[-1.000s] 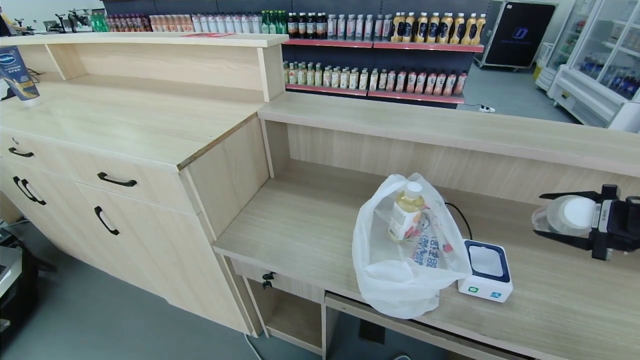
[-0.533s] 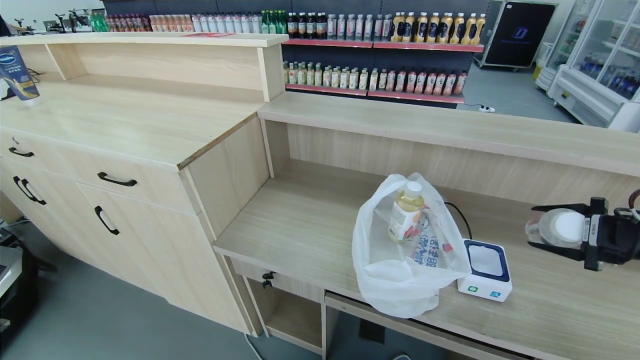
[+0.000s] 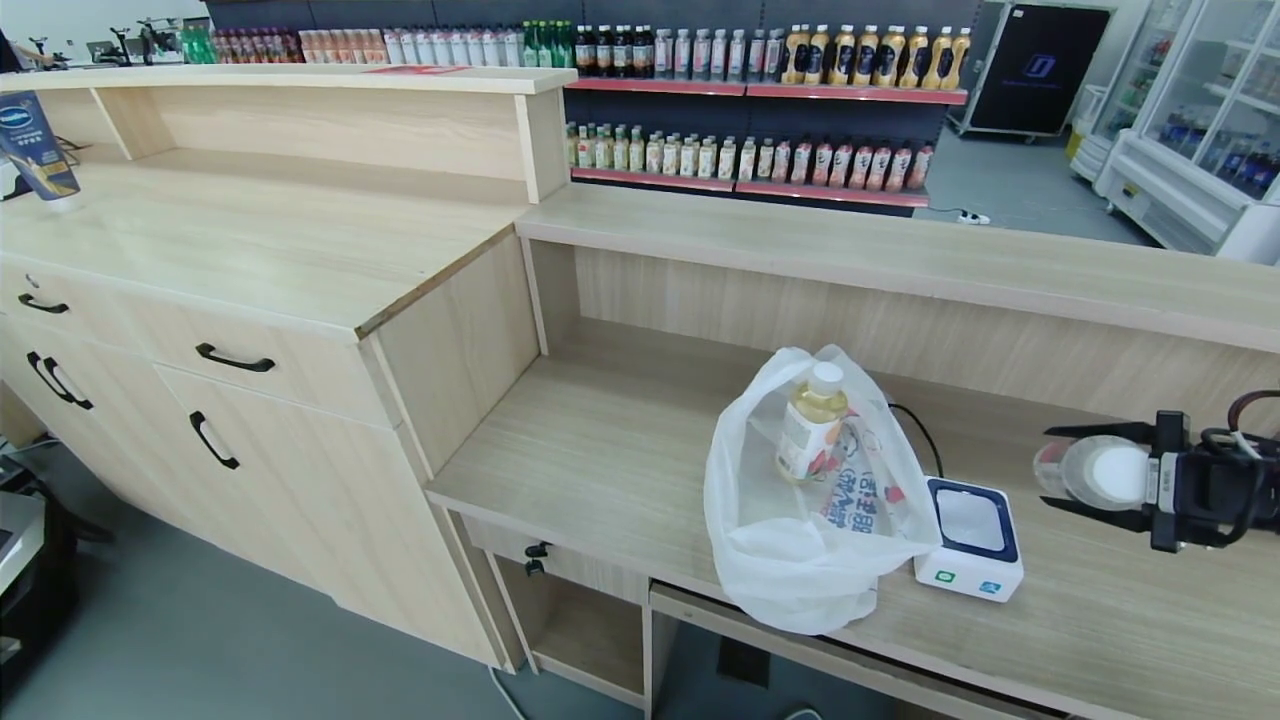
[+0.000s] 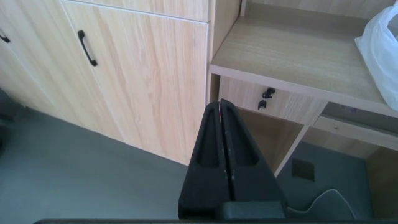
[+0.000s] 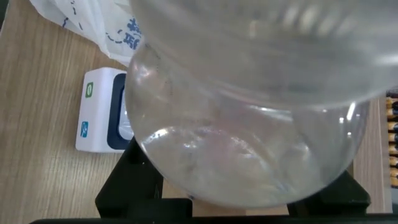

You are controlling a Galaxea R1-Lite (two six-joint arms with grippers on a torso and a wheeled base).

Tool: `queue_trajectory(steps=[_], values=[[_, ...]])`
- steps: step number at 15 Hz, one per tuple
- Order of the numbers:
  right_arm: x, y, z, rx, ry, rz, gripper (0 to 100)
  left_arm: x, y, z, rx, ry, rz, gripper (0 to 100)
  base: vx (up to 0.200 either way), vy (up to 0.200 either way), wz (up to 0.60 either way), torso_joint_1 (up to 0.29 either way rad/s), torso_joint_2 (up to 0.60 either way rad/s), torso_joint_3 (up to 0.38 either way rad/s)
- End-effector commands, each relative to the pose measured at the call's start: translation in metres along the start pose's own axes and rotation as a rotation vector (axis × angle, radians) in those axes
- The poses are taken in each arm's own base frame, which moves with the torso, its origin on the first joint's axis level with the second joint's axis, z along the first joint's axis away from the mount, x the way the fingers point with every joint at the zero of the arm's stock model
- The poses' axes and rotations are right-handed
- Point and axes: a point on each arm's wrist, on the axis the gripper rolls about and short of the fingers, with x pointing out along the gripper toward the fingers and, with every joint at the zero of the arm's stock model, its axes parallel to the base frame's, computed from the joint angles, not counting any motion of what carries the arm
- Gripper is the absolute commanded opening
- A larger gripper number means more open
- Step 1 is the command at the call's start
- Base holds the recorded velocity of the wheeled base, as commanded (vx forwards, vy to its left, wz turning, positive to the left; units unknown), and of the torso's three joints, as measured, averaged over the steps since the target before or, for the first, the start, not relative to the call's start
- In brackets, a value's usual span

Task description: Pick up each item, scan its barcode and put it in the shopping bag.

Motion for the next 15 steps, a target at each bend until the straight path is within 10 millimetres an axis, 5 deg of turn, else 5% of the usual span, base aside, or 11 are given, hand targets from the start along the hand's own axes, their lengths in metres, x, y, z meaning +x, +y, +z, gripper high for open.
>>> queue_trajectory(steps=[1, 15], values=[[0.008, 0.002, -0.011, 0.019, -0.004, 0.014, 0, 0.000, 0.000, 0.000, 0.000, 0.000, 0.001, 0, 0.000, 0.000, 0.00, 0.000, 0.00, 0.000], [0.065, -0.007, -0.025, -0.001, -0.137, 0.065, 0, 0.000, 0.000, 0.000, 0.000, 0.000, 0.001, 0, 0.000, 0.000, 0.00, 0.000, 0.00, 0.000]])
